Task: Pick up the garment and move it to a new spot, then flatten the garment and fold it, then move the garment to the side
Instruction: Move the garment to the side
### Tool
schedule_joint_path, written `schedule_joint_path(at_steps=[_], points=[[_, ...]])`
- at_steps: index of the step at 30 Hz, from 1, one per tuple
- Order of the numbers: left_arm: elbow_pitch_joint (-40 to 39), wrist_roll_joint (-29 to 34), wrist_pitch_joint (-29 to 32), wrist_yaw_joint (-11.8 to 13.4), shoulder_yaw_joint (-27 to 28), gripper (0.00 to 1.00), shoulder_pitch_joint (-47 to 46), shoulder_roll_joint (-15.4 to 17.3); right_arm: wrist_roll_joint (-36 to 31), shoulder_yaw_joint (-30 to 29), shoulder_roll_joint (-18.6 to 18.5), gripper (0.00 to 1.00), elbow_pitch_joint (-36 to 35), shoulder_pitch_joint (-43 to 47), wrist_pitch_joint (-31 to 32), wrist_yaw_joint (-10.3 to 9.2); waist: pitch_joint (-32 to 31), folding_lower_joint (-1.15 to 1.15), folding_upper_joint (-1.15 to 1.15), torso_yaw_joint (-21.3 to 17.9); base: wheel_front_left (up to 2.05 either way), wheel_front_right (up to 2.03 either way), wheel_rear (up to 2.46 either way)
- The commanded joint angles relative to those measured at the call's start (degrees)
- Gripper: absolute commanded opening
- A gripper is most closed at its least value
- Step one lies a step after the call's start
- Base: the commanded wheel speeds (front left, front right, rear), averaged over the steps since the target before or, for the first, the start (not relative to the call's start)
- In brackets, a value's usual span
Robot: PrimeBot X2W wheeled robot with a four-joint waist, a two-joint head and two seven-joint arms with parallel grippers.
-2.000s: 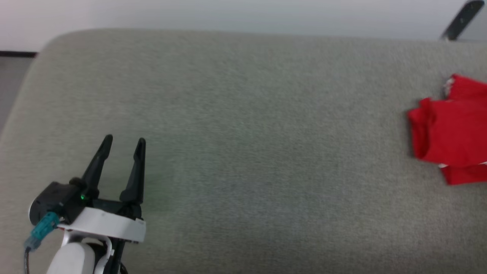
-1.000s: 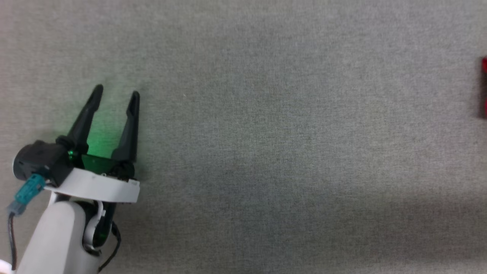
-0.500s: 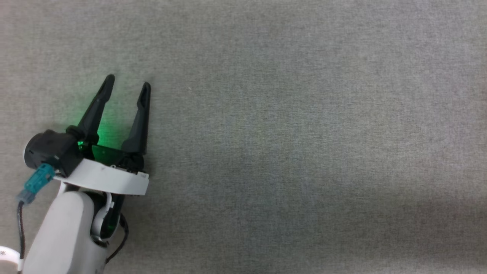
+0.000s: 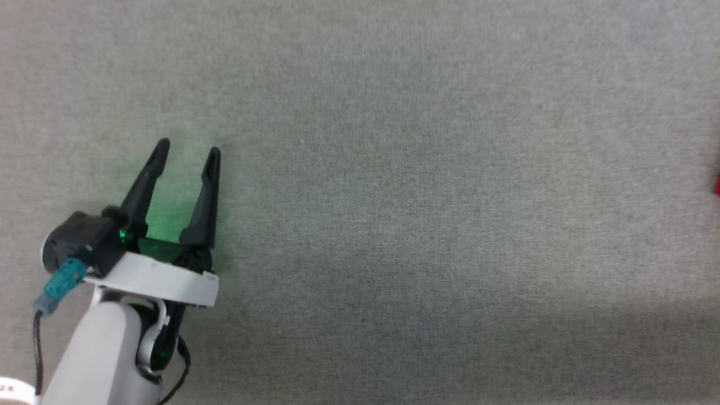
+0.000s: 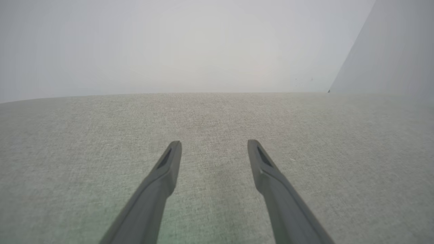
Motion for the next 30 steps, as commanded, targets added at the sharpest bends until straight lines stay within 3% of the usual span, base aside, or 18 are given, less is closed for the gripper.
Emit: schedule_joint_path(at_steps=[1,10,16,25,30], points=[[0.0,-0.1,-0.2,-0.2,0.4,1.00,1.0,-0.2,-0.5,-0.4,1.0,1.00,0.7,-0.7,-0.2,-0.10,-2.9,0.00,0.00,-0.2,0.00,0.00,0.00],[0.1,-0.7,-0.2,0.4,2.2,1.00,7.0,0.0,-2.2,-3.6,6.4,1.00,2.7,-3.4,-0.3,-0.10,-12.6,0.00,0.00,-2.8,0.00,0.00,0.00],[-0.3,-1.6,-0.1,1.2,3.5,1.00,12.2,0.3,1.4,-2.0,10.7,1.00,-0.6,-3.2,-7.0,-0.10,-19.1,0.00,0.00,-4.8,0.00,0.00,0.00],[-2.0,-2.0,0.1,4.0,5.2,1.00,19.7,0.6,8.7,3.3,18.9,1.00,-5.7,5.1,-31.7,-0.10,-27.1,0.00,0.00,-6.2,0.00,0.00,0.00],[-3.7,-2.4,0.1,5.5,5.9,1.00,23.1,0.0,10.3,9.6,20.0,1.00,-7.3,11.0,-46.0,-0.10,-29.7,0.00,0.00,-5.9,0.00,0.00,0.00]])
